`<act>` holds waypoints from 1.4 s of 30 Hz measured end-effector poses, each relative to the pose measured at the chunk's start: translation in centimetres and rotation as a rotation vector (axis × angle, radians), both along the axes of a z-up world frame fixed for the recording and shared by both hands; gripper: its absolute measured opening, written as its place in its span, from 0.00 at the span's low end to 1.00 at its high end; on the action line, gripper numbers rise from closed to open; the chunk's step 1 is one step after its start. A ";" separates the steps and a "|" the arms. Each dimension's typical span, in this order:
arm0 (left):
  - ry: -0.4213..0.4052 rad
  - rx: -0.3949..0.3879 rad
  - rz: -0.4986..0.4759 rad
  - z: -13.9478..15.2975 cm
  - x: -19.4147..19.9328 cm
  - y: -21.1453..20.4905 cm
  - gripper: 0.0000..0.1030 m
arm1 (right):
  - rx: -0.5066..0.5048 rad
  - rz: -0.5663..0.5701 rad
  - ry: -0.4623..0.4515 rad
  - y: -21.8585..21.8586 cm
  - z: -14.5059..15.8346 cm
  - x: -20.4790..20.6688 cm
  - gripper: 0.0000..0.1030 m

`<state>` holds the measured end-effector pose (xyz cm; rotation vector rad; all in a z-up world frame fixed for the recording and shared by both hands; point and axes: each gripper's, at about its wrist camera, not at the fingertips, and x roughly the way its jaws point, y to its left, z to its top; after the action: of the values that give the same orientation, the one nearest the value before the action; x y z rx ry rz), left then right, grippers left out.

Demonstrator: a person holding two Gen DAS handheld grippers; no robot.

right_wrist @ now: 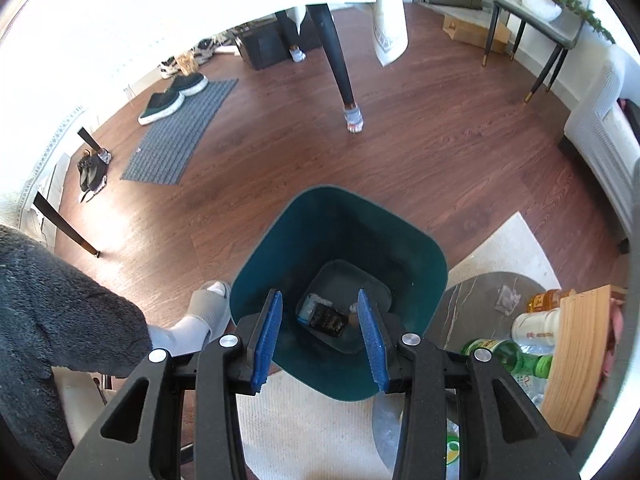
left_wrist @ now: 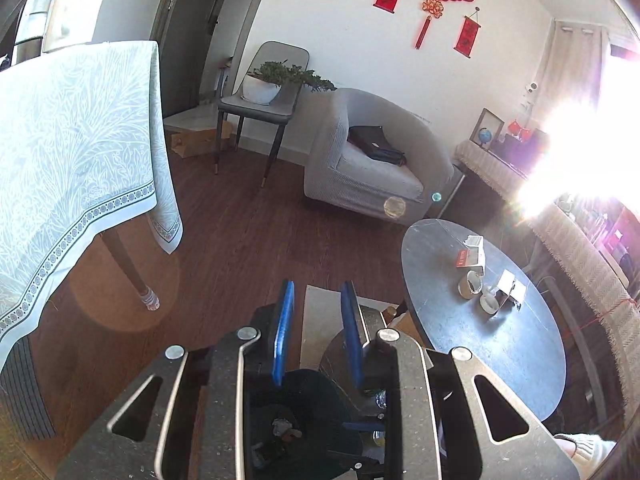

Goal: Collect trash
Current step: 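Move both grippers back over the marble table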

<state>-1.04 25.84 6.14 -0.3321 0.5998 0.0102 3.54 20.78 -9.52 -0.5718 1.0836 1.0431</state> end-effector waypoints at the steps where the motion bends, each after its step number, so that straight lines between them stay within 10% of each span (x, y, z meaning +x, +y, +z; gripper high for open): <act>1: -0.006 0.006 0.000 0.2 0.1 -0.2 0.24 | 0.020 0.001 -0.003 -0.3 0.7 -0.1 0.39; 15: -0.041 0.044 -0.067 1.0 2.3 -5.1 0.24 | 0.213 -0.099 -0.104 -6.2 8.7 1.4 0.39; 42: 0.031 0.091 -0.260 -1.8 8.6 -16.2 0.44 | 0.282 -0.404 -0.306 -22.5 11.9 7.5 0.39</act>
<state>7.51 9.60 4.30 -0.1643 0.6671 -0.2068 11.03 -1.72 2.35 -0.2569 0.7249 0.7085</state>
